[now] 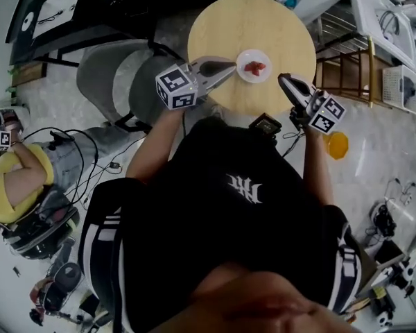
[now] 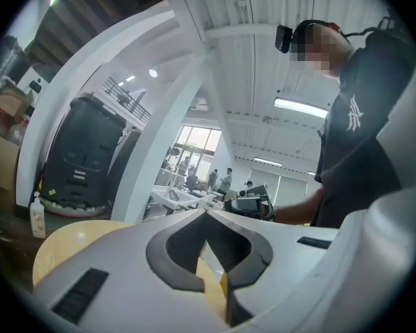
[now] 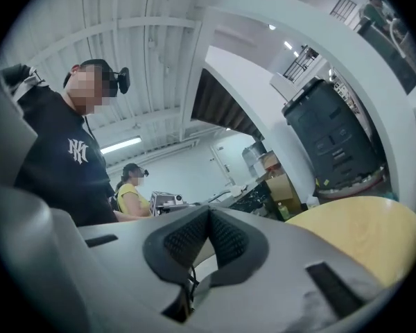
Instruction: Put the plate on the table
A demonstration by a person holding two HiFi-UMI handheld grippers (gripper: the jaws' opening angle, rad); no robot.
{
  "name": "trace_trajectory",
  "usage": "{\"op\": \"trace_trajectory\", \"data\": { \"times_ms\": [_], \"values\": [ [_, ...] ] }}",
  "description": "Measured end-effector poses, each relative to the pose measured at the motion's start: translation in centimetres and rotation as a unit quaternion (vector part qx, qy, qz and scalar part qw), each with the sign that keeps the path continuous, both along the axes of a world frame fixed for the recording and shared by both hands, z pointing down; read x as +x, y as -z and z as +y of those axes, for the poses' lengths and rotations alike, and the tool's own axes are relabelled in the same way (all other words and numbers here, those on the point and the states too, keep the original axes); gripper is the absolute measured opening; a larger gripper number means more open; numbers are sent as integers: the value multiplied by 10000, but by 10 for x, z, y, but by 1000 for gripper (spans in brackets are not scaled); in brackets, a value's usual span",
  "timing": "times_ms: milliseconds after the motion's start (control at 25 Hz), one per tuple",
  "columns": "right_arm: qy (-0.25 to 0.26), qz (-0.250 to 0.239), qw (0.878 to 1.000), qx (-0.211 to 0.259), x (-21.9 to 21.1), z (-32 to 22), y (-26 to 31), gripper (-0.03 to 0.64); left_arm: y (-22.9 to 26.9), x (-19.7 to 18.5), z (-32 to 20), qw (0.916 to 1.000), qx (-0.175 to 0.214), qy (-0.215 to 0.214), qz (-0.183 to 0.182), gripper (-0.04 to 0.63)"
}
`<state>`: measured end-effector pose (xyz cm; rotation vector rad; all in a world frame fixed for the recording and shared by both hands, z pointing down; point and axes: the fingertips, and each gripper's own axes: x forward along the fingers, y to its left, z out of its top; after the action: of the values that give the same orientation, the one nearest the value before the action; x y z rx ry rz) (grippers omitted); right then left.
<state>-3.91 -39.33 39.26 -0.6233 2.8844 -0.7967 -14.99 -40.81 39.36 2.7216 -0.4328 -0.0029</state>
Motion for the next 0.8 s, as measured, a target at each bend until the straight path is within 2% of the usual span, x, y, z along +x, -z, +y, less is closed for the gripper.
{"op": "trace_trajectory", "data": {
  "times_ms": [160,400,800],
  "values": [
    [98,-67,9998,132,18,32,17,0,24,22,40,9998,133,-128,-89,-1],
    [286,-476,9984,132,32,79,29,0,38,51,98,9990,198,-315,-261,0],
    [715,-615,9955,37,37,154,14,-2,25,96,173,9973,60,-482,-551,0]
  ]
}}
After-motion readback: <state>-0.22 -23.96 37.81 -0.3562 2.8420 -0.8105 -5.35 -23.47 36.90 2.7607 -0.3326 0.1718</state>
